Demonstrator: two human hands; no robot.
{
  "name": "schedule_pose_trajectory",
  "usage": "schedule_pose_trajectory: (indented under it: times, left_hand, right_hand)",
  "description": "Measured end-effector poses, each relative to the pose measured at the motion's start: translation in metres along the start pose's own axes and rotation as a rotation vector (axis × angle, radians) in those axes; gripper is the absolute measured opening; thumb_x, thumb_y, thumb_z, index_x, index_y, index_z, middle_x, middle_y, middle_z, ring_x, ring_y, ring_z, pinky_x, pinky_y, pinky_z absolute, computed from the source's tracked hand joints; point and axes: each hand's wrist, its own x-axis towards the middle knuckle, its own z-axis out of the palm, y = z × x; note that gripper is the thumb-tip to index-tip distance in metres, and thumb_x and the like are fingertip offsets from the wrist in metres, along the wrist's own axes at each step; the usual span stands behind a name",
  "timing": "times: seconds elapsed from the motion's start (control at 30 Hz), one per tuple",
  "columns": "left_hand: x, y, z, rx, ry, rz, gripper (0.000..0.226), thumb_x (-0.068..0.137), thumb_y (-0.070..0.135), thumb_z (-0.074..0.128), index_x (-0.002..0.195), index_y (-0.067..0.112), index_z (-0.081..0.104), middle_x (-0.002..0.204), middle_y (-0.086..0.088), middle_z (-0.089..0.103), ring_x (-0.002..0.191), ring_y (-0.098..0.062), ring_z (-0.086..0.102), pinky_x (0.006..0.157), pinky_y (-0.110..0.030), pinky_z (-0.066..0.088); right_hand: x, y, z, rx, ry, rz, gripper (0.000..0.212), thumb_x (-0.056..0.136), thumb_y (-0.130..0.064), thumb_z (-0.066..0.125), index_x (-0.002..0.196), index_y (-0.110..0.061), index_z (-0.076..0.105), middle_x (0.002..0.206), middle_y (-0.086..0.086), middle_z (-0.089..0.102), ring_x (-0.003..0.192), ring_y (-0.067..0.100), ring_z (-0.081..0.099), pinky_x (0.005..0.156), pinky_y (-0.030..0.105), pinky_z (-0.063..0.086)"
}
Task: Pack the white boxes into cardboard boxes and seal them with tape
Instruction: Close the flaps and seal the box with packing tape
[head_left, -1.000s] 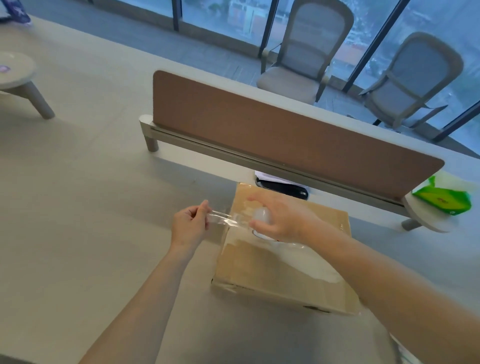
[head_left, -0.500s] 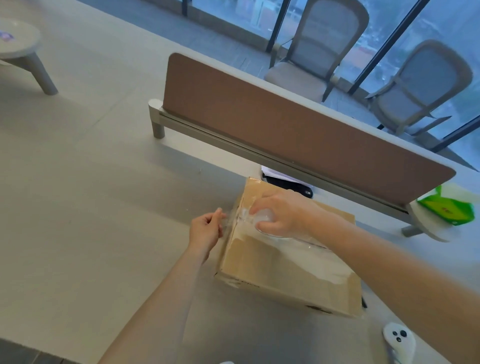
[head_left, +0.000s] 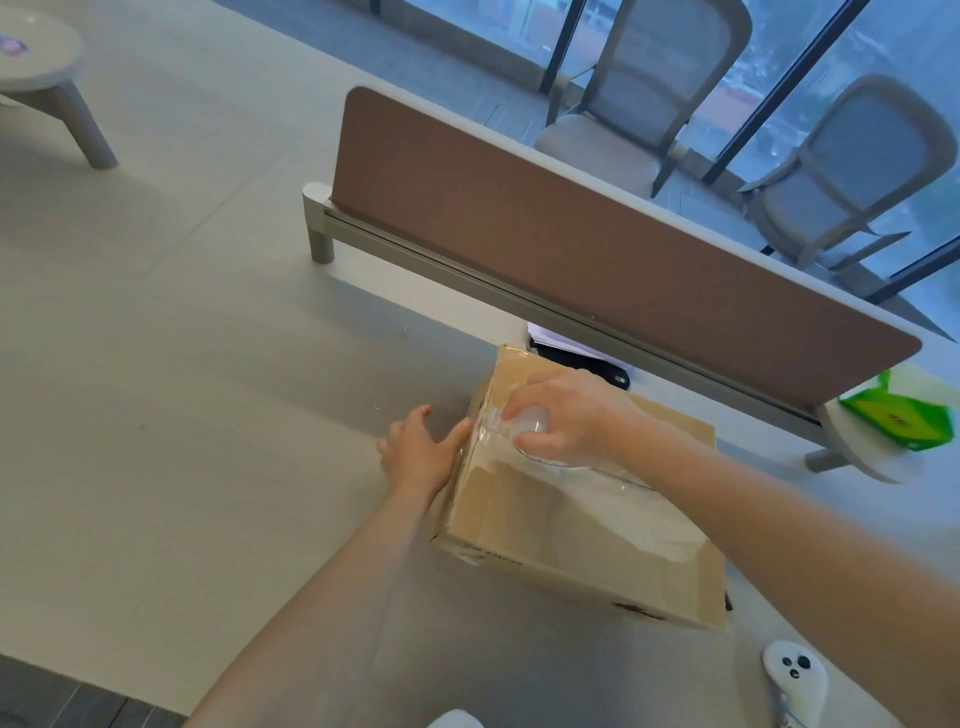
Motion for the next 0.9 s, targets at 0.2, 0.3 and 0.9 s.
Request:
schedule_pose_trajectory:
  times: [0.2, 0.3, 0.9]
  left_hand:
    - [-0.010, 0.002, -0.010, 0.080, 0.003, 0.101, 0.035, 0.093, 0.041, 0.063, 0.121, 0.019, 0.065, 0.114, -0.003, 0.066, 0.111, -0.025, 0.057, 0.097, -0.036, 0.043]
    - [-0.031, 0.025, -0.029, -0.587, -0.267, 0.038, 0.019, 0.098, 0.027, 0.053, 0.099, 0.018, 0.070, 0.092, 0.001, 0.068, 0.090, -0.017, 0.062, 0.085, -0.029, 0.049]
    - [-0.048, 0.039, -0.031, -0.270, -0.614, 0.069, 0.074, 0.066, 0.057, 0.079, 0.134, 0.038, 0.054, 0.120, 0.009, 0.070, 0.113, -0.013, 0.065, 0.104, -0.043, 0.049]
  right_hand:
    - [0.000, 0.001, 0.003, 0.000, 0.010, 0.003, 0.030, 0.084, -0.041, 0.060, 0.112, -0.035, 0.066, 0.106, -0.015, 0.058, 0.096, 0.007, 0.046, 0.085, 0.027, 0.041]
    - [0.000, 0.002, 0.002, 0.001, 0.025, -0.004, 0.030, 0.084, -0.040, 0.061, 0.113, -0.034, 0.066, 0.101, -0.018, 0.054, 0.096, 0.006, 0.045, 0.081, 0.023, 0.035]
    - [-0.028, 0.013, -0.010, -0.050, 0.080, -0.034, 0.058, 0.083, -0.043, 0.063, 0.135, -0.034, 0.041, 0.074, -0.024, 0.043, 0.080, 0.022, 0.054, 0.058, 0.028, 0.035]
